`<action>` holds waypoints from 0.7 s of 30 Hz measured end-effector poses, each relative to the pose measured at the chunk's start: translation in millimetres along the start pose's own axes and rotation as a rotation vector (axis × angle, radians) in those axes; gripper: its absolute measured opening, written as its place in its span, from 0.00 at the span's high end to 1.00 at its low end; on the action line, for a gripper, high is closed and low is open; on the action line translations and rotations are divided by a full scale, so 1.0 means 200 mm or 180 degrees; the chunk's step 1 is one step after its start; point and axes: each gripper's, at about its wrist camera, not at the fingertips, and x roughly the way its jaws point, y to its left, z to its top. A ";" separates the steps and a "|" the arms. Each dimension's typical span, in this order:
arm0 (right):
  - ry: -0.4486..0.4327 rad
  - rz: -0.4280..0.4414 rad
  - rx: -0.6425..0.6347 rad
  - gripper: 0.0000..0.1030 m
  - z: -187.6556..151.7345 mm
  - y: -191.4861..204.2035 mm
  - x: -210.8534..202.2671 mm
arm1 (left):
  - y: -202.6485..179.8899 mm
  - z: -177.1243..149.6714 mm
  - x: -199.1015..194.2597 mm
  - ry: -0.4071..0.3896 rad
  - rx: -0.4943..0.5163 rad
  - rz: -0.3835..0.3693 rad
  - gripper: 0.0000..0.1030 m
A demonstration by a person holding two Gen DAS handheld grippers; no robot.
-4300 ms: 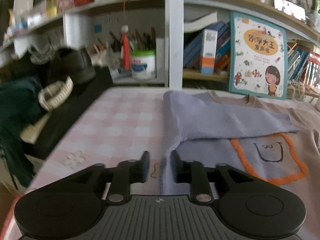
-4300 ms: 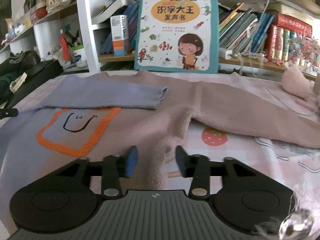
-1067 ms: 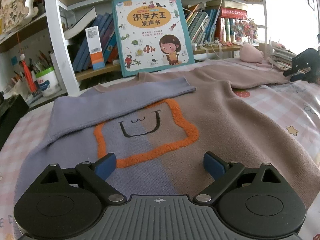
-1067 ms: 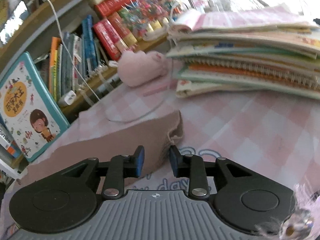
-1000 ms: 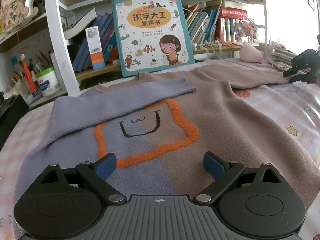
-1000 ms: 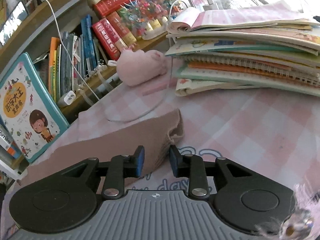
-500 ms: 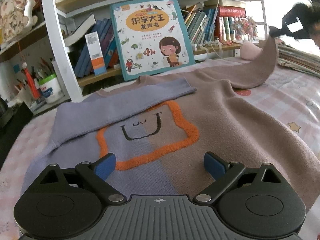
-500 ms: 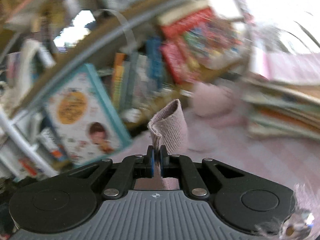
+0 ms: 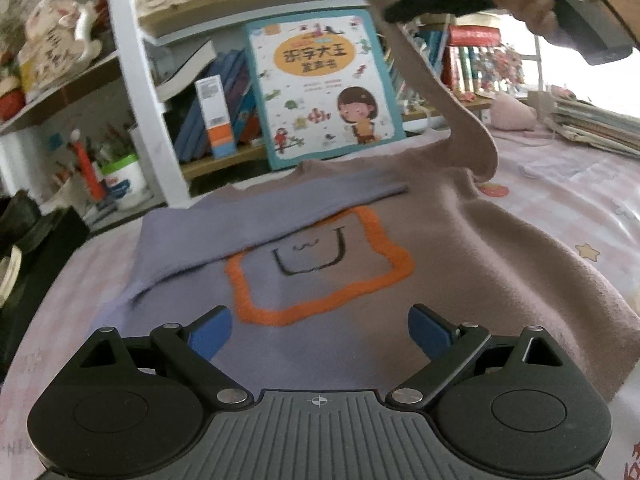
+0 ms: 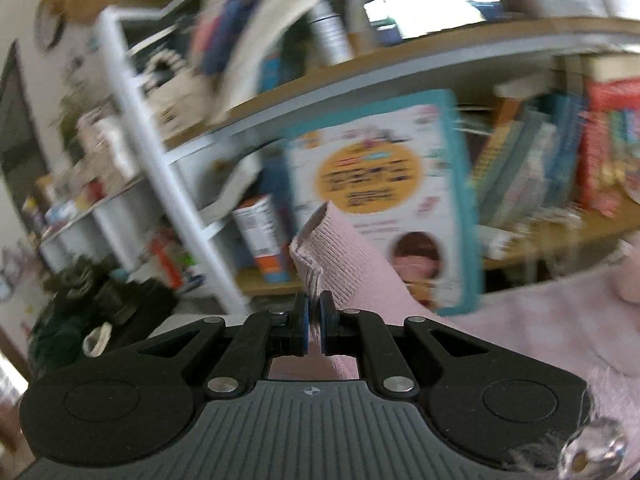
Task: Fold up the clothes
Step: 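Lift and fold the beige sleeve across the sweater front with the right tool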
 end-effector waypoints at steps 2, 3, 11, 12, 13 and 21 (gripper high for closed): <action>0.0039 0.0098 -0.0080 0.94 0.00 0.08 0.07 | 0.01 -0.01 -0.01 0.0015 -0.0034 0.0017 0.06; 0.0056 0.0145 -0.0111 0.94 0.01 0.12 0.10 | 0.02 -0.02 -0.01 0.0022 -0.0051 0.0025 0.06; 0.0268 0.0411 -0.0246 0.94 -0.03 0.37 0.35 | 0.04 -0.04 -0.01 0.0053 -0.0109 0.0023 0.06; 0.0302 0.0428 -0.0268 0.94 -0.04 0.39 0.38 | 0.04 -0.04 -0.01 0.0057 -0.0117 0.0017 0.06; 0.0337 0.0446 -0.0288 0.94 -0.05 0.42 0.40 | 0.04 -0.04 -0.01 0.0061 -0.0125 0.0010 0.06; 0.0590 0.0519 -0.0445 0.94 -0.18 0.59 0.59 | 0.04 -0.04 -0.01 0.0076 -0.0138 -0.0001 0.06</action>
